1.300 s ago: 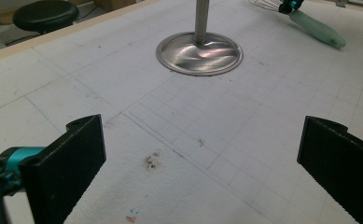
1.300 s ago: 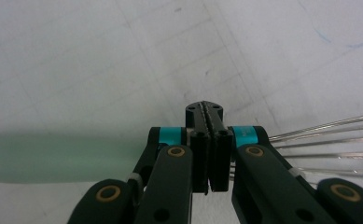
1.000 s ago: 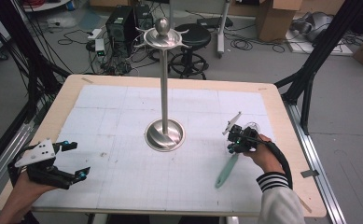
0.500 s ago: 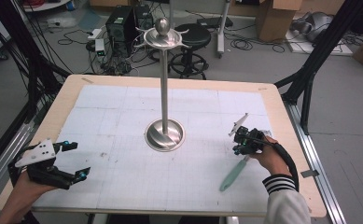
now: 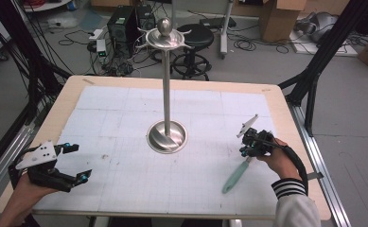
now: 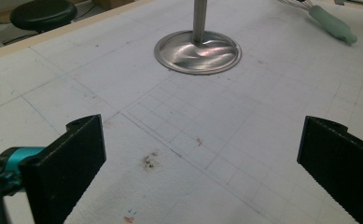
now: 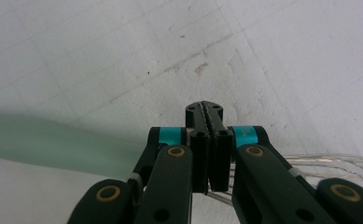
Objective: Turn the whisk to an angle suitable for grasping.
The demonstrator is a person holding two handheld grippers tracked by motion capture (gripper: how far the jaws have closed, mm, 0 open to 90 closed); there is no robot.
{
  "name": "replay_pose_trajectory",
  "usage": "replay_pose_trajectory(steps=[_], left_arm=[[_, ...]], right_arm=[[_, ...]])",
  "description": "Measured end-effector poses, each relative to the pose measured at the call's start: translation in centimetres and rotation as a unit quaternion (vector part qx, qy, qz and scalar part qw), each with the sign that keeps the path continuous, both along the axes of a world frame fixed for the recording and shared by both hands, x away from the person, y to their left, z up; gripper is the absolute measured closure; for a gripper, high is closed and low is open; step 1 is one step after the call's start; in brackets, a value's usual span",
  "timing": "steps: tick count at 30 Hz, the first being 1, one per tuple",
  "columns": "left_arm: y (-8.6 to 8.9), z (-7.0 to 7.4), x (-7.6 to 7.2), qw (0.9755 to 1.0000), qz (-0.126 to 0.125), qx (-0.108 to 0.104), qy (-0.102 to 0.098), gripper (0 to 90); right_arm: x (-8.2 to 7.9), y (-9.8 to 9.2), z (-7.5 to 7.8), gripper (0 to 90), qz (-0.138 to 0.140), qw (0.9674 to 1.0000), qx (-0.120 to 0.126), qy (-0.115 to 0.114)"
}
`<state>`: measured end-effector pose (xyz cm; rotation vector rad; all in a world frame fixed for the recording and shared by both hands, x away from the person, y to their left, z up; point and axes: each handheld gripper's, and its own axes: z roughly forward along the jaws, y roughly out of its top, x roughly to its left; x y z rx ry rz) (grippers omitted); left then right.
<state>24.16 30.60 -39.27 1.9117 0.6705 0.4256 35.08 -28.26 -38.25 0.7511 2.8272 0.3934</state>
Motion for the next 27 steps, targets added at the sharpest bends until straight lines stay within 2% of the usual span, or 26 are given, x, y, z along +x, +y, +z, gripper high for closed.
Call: replay_pose_trajectory(steps=[6, 9, 11, 13, 15, 17, 18, 21, 23, 24, 26, 27], left_arm=[[0.1, 0.0, 0.0, 1.0, 0.001, -0.001, 0.0, 1.7], [0.1, 0.0, 0.0, 1.0, 0.001, -0.002, -0.001, 1.7], [0.1, 0.1, 0.1, 1.0, 0.0, -0.003, -0.001, 1.7], [0.0, 0.1, 0.1, 1.0, -0.002, -0.001, -0.002, 1.7], [-0.1, 0.1, 0.1, 1.0, -0.002, -0.004, -0.002, 1.7], [-0.1, 0.0, 0.1, 1.0, -0.002, -0.004, -0.001, 1.7], [-0.1, 0.1, 0.2, 1.0, -0.003, -0.003, -0.001, 1.7], [0.0, 0.0, 0.2, 1.0, -0.002, -0.002, -0.001, 1.7], [0.1, 0.0, 0.1, 1.0, 0.0, -0.002, -0.001, 1.7], [0.2, 0.1, 0.1, 1.0, 0.0, -0.001, -0.001, 1.7], [0.2, 0.1, 0.1, 1.0, 0.0, -0.002, -0.001, 1.7], [0.2, 0.1, 0.1, 1.0, -0.001, -0.002, -0.001, 1.7]], right_arm=[[-0.2, 0.0, 0.7, 83.4, 0.005, 0.9999, 0.009, -0.003], [-0.5, 0.1, 1.2, 68.9, 0.011, 0.9995, 0.024, -0.019], [-0.7, 0.2, 1.7, 63.4, 0.019, 0.9989, 0.035, -0.026], [-0.9, 0.2, 2.0, 55.1, 0.021, 0.9983, 0.046, -0.028], [-1.0, 0.1, 2.4, 43.0, 0.03, 0.9977, 0.057, -0.023], [-1.1, 0.1, 2.7, 28.3, 0.037, 0.9973, 0.055, -0.032], [-1.2, 0.1, 2.9, 23.8, 0.034, 0.9973, 0.057, -0.032], [-1.3, 0.0, 3.4, 9.6, 0.046, 0.996, 0.058, -0.05], [-1.4, -0.1, 3.7, 5.8, 0.05, 0.9951, 0.064, -0.058], [-1.4, -0.1, 3.8, 0.3, 0.045, 0.9949, 0.065, -0.063], [-1.4, -0.3, 4.1, 0.5, 0.027, 0.9928, 0.072, -0.091], [-1.5, -0.4, 4.3, 0.4, 0.016, 0.9924, 0.087, -0.086]])
